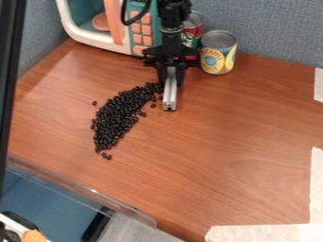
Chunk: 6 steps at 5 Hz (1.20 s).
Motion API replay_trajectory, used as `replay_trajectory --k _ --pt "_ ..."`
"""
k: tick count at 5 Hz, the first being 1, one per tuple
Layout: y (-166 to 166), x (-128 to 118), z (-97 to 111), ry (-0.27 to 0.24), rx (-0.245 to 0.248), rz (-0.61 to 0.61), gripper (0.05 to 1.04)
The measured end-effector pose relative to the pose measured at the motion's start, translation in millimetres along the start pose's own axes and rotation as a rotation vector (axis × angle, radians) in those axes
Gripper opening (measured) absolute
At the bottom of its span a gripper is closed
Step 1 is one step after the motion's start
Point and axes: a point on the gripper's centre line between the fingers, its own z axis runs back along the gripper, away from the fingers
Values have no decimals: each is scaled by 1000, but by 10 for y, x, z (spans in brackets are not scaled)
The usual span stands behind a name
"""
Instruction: Sweep into pile
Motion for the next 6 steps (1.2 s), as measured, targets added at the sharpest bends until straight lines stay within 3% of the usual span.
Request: replay_trajectory --k 2,4,6 --pt "252 -152 2 4 5 185 375" --pt "472 -216 12 -10 59 223 375" --pt "649 -181 104 -22 63 227 375"
